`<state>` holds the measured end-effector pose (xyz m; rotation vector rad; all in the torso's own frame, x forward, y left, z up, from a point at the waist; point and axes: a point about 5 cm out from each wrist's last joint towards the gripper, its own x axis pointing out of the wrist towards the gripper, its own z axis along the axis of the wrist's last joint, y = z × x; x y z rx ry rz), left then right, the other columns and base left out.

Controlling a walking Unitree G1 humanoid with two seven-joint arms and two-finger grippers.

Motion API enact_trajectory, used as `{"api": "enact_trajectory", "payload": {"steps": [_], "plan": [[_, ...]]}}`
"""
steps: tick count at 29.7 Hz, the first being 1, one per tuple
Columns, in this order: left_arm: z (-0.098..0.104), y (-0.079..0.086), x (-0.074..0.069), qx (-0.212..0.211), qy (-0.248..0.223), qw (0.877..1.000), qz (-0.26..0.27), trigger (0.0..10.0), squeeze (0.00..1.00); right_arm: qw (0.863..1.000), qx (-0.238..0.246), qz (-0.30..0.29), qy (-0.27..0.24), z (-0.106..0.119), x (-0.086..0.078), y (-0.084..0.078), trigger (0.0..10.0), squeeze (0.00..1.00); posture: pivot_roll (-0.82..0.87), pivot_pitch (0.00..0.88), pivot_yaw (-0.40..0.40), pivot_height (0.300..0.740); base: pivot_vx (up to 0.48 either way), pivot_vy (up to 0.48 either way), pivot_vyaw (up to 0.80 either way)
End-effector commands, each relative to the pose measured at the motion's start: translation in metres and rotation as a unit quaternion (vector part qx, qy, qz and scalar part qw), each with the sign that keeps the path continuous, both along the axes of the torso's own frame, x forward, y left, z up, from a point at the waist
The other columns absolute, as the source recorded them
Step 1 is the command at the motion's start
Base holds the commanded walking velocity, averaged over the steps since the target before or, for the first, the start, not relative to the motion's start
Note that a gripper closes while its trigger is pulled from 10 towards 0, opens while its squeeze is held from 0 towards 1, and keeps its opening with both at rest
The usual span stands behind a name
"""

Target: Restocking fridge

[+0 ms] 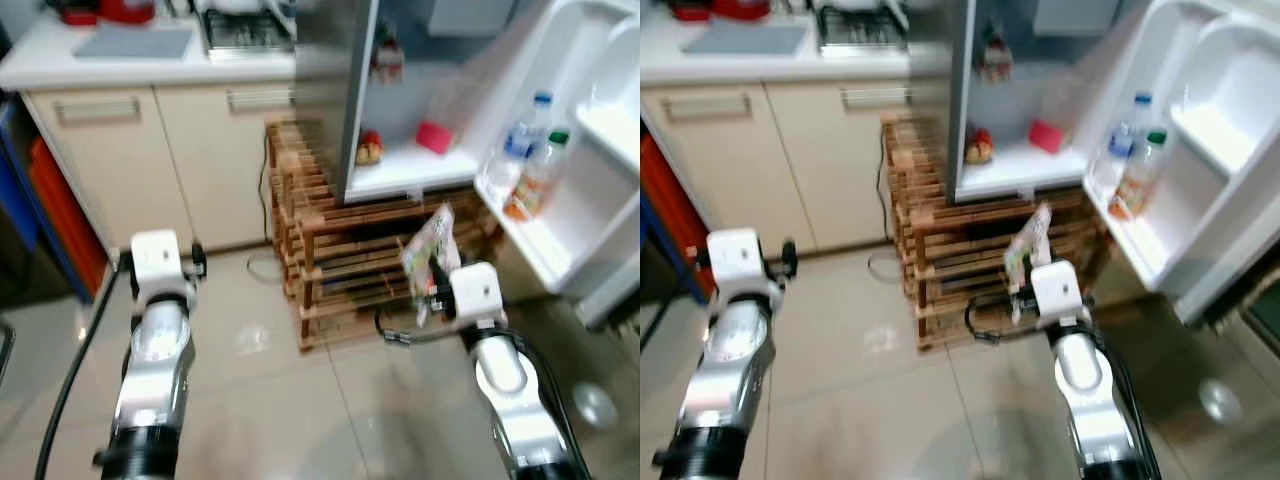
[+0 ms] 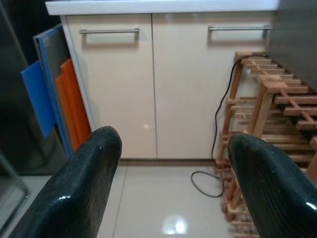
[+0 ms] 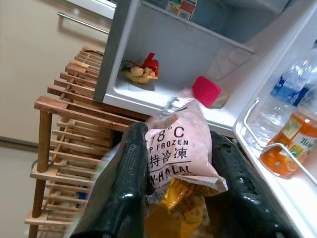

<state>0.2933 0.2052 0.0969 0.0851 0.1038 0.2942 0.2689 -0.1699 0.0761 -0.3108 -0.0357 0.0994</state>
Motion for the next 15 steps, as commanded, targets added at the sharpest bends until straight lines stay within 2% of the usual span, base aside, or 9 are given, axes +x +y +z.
{"api": "enact_trajectory", "payload": {"steps": [1, 4, 8, 15], "plan": [[0.002, -0.011, 0.002, 0.004, -0.008, 1.0, -0.021, 10.0, 0.0, 1.0, 0.001, -0.006, -0.003, 0.001, -0.006, -0.004, 0.0, 0.28, -0.14, 0.0, 0.0, 0.74, 0.0, 0.0, 0.0], [0.003, -0.015, 0.004, 0.008, -0.009, 0.999, -0.034, 10.0, 0.0, 1.0, 0.002, -0.01, 0.003, -0.003, -0.011, -0.005, 0.0, 0.27, -0.15, 0.0, 0.001, 0.74, 0.0, 0.0, 0.0], [0.006, -0.018, 0.005, -0.014, -0.02, 0.999, -0.044, 10.0, 0.0, 1.0, 0.001, -0.011, 0.008, -0.007, -0.016, -0.006, 0.0, 0.27, -0.15, 0.0, -0.003, 0.74, 0.48, 0.0, 0.0], [0.01, -0.027, 0.011, -0.024, -0.029, 0.997, -0.06, 10.0, 0.0, 1.0, -0.002, -0.002, -0.001, -0.002, -0.006, -0.003, 0.0, 0.27, -0.15, 0.0, -0.013, 0.74, 0.48, 0.0, 0.0]]}}
